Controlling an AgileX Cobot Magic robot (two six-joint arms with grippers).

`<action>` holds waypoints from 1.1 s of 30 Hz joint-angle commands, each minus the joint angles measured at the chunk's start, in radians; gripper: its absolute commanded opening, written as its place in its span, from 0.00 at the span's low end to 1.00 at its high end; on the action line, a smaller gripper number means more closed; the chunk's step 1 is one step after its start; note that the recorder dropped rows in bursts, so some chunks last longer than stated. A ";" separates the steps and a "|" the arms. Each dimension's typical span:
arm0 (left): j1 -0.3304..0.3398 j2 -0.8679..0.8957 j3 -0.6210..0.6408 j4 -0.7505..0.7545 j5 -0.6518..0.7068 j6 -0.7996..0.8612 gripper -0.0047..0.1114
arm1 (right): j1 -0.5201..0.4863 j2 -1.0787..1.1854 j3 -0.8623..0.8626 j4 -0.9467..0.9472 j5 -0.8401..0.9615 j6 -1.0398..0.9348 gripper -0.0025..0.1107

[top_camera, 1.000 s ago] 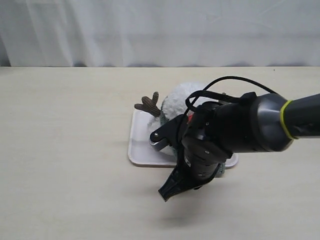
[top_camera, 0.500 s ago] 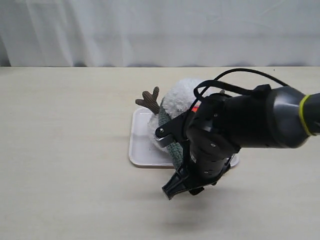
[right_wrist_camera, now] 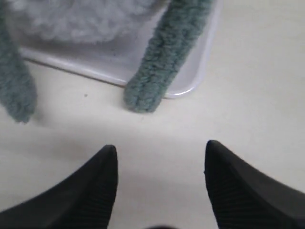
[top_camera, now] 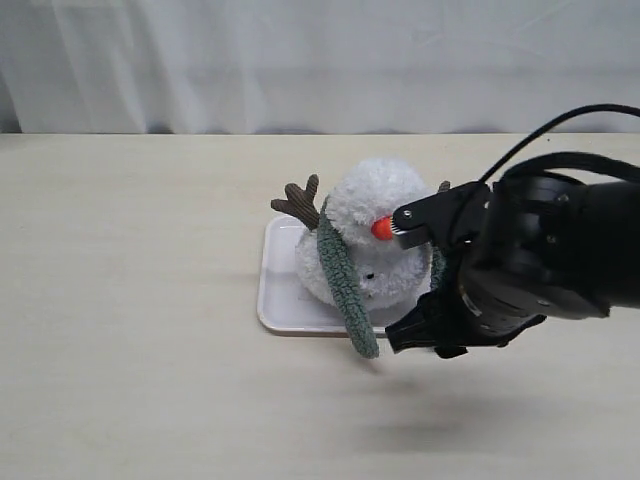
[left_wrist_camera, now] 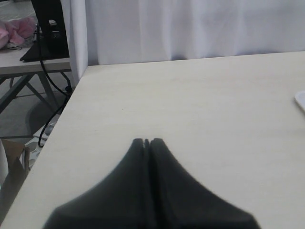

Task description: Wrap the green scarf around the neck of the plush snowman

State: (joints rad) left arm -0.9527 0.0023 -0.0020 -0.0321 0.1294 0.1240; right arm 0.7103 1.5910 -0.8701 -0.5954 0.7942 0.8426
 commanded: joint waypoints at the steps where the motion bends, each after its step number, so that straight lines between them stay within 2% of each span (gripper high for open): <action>1: -0.002 -0.002 0.002 -0.013 -0.031 0.000 0.04 | -0.103 -0.008 0.113 -0.037 -0.322 0.122 0.49; 4: -0.002 -0.002 0.002 -0.013 -0.031 0.000 0.04 | -0.164 0.008 0.153 -0.049 -0.487 0.132 0.49; 9: -0.002 -0.002 0.002 -0.013 -0.031 0.000 0.04 | -0.228 0.039 0.155 -0.137 -0.520 0.160 0.49; 16: -0.002 -0.002 0.002 -0.013 -0.031 0.000 0.04 | -0.236 0.109 0.148 -0.182 -0.684 0.160 0.49; 33: -0.002 -0.002 0.002 -0.013 -0.031 0.000 0.04 | -0.236 0.179 0.068 -0.182 -0.486 0.167 0.48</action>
State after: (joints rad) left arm -0.9527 0.0023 -0.0020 -0.0321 0.1294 0.1240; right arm 0.4802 1.7588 -0.7988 -0.7713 0.2900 1.0055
